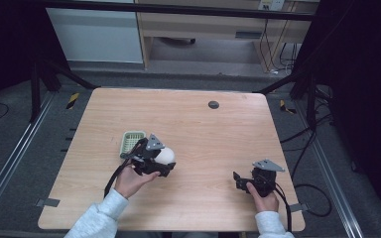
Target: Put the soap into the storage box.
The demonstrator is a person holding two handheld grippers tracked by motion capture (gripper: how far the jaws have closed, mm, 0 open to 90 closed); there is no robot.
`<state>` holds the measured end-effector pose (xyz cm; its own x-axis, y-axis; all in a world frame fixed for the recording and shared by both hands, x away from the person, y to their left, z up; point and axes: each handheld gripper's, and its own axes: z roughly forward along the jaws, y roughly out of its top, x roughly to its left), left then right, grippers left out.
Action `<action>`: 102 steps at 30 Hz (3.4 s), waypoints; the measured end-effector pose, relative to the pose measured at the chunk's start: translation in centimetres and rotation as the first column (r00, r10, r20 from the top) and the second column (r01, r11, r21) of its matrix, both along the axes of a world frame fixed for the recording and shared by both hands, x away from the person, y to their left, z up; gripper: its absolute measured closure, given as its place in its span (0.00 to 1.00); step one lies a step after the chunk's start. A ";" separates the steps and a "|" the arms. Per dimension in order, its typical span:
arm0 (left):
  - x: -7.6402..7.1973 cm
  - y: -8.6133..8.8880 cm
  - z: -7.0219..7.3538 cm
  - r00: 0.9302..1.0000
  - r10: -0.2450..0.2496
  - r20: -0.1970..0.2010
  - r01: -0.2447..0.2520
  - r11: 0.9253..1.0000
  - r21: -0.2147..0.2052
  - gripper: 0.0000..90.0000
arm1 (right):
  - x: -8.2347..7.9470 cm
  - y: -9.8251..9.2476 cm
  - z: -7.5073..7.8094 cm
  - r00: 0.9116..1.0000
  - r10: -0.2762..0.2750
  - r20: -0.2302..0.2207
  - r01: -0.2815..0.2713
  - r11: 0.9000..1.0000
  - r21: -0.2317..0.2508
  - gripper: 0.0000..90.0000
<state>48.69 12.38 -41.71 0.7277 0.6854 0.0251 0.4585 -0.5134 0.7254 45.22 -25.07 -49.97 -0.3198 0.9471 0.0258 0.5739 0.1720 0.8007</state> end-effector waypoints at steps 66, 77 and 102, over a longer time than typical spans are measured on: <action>6.2 8.7 -0.5 0.973 0.228 -0.026 -0.227 0.974 0.022 0.25 | 0.1 0.1 0.0 1.000 -0.001 -0.008 0.001 1.000 0.006 0.05; 7.4 8.8 -1.5 0.968 0.243 -0.056 -0.241 0.970 0.040 0.25 | 0.0 0.1 0.0 1.000 -0.001 -0.013 0.001 1.000 0.009 0.05; 8.3 9.0 -3.6 0.962 0.256 -0.097 -0.249 0.965 0.079 0.25 | 0.1 0.1 -0.1 1.000 0.002 -0.012 -0.002 1.000 0.004 0.05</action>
